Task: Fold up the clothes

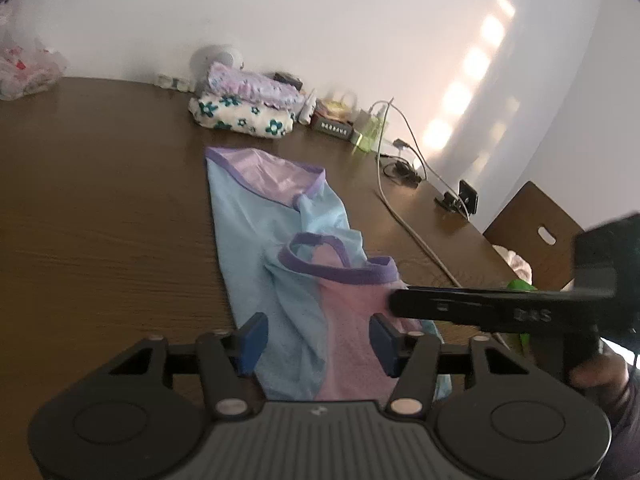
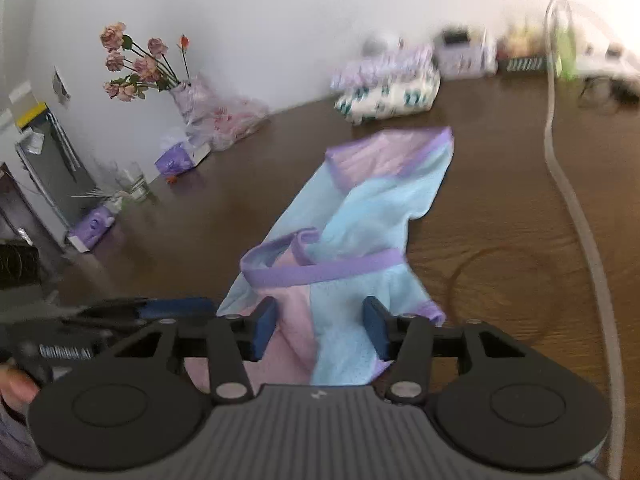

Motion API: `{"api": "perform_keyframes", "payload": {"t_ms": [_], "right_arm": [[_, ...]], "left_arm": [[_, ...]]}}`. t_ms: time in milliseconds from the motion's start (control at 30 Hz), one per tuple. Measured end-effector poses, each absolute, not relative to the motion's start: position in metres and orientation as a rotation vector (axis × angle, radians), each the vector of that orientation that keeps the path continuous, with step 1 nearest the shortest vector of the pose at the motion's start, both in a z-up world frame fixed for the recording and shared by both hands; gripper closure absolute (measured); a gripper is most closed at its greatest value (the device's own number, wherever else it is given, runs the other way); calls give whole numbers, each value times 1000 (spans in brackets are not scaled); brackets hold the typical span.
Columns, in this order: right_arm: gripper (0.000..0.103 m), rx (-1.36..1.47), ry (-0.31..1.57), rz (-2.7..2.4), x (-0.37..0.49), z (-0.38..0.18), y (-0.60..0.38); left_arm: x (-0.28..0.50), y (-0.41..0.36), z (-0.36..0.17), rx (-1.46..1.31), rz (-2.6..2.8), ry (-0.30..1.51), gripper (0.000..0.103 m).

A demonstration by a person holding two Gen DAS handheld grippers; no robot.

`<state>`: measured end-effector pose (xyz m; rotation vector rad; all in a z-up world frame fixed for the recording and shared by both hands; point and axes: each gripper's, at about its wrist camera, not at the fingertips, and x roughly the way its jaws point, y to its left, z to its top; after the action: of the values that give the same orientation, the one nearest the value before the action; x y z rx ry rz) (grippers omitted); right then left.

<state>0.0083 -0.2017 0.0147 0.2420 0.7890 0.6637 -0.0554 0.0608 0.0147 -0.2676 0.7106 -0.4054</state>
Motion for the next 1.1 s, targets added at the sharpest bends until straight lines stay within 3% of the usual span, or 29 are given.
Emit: {"api": "perform_keyframes", "payload": {"t_ms": [33, 233, 300, 367, 400, 533, 600, 633, 667, 700, 733, 867, 933, 967, 1000, 1100], "right_arm": [[99, 260, 791, 667, 12, 14, -200], [98, 249, 692, 777, 6, 38, -191], [88, 277, 718, 765, 13, 32, -194], [82, 305, 745, 753, 20, 26, -198], [80, 318, 758, 747, 24, 22, -199], [41, 366, 760, 739, 25, 17, -209], [36, 354, 765, 735, 23, 15, -209], [36, 348, 767, 734, 22, 14, -209], [39, 344, 781, 731, 24, 11, -206], [60, 341, 800, 727, 27, 7, -203], [96, 366, 826, 746, 31, 3, -201], [97, 467, 828, 804, 33, 3, -204], [82, 390, 815, 716, 29, 3, -200], [82, 351, 807, 672, 27, 3, -199], [74, 313, 800, 628, 26, 4, -197], [67, 193, 678, 580, 4, 20, -192]], "left_arm": [[-54, 62, 12, -269, -406, 720, 99], [-62, 78, 5, -339, -406, 721, 94], [-56, 83, 3, -380, -411, 732, 79], [-49, 83, 6, -379, -396, 717, 51], [-46, 81, 8, -364, -397, 704, 50], [-28, 76, 14, -347, -402, 693, 50], [-16, 73, 12, -353, -408, 713, 52], [-13, 73, 11, -359, -407, 715, 62], [-10, 73, 10, -365, -407, 716, 83], [-11, 74, 11, -381, -419, 702, 93], [-12, 76, 12, -399, -432, 686, 96], [-16, 79, 18, -423, -409, 639, 94], [-9, 73, 14, -384, -338, 672, 84], [-6, 70, 10, -366, -302, 698, 83], [-4, 69, 9, -359, -289, 707, 83], [-8, 73, 11, -370, -295, 676, 70]]}}
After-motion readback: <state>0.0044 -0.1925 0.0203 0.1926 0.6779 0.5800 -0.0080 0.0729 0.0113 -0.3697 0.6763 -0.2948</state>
